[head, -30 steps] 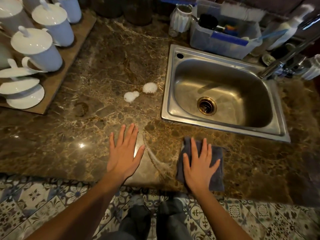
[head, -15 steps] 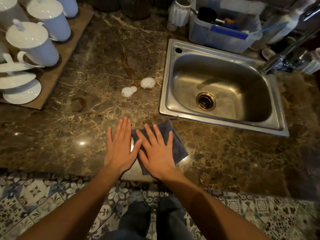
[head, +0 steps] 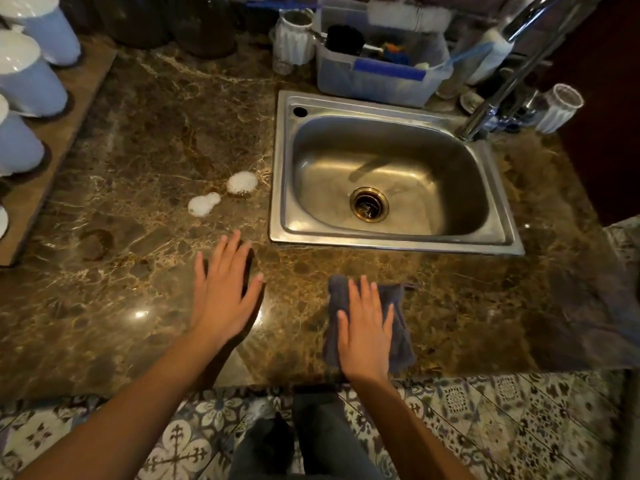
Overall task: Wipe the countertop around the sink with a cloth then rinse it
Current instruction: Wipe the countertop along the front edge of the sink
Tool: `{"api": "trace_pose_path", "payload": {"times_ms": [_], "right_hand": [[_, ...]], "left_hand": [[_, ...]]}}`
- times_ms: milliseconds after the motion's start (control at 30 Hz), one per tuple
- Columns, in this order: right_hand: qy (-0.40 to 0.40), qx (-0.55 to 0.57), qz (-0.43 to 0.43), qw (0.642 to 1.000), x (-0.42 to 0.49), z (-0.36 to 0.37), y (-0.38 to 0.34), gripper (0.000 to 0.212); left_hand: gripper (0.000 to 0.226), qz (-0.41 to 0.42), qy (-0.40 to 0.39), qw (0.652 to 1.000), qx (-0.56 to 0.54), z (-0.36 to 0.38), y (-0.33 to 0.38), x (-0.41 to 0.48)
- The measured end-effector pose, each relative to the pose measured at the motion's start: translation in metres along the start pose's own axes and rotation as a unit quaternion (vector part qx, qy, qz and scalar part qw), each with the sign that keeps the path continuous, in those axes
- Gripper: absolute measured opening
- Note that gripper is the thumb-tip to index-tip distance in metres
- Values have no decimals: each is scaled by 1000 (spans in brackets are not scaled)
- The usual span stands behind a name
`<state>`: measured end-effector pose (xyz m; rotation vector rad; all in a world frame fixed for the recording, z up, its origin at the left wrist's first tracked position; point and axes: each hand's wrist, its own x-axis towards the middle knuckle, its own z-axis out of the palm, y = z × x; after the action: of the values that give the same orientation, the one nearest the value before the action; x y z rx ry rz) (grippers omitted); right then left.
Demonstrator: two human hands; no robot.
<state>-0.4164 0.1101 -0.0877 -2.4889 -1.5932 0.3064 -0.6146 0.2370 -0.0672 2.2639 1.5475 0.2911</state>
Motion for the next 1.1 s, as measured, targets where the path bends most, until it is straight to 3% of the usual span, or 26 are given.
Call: {"api": "trace_pose_path", "payload": {"times_ms": [167, 267, 333, 400, 533, 633, 833, 1100], "right_hand": [[141, 146, 172, 964, 78, -18, 18, 47], [144, 124, 198, 962, 119, -24, 18, 40], [107, 49, 146, 982, 127, -25, 17, 34], [57, 41, 26, 997, 129, -29, 3, 31], [-13, 38, -130, 991, 141, -12, -79, 37], [-27, 10, -137, 990, 139, 5, -110, 53], [-62, -22, -243, 968, 137, -8, -42, 50], [-49, -14, -161, 986, 138, -50, 87, 41]], "left_hand": [[73, -49, -29, 996, 67, 30, 13, 18], [73, -50, -32, 994, 87, 34, 12, 19], [73, -51, -31, 994, 90, 34, 12, 20], [73, -53, -30, 994, 96, 34, 12, 21], [73, -57, -39, 992, 104, 33, 14, 21], [73, -59, -43, 991, 111, 32, 12, 20], [73, -57, -28, 994, 87, 34, 11, 19], [75, -60, -19, 994, 88, 33, 15, 18]]}}
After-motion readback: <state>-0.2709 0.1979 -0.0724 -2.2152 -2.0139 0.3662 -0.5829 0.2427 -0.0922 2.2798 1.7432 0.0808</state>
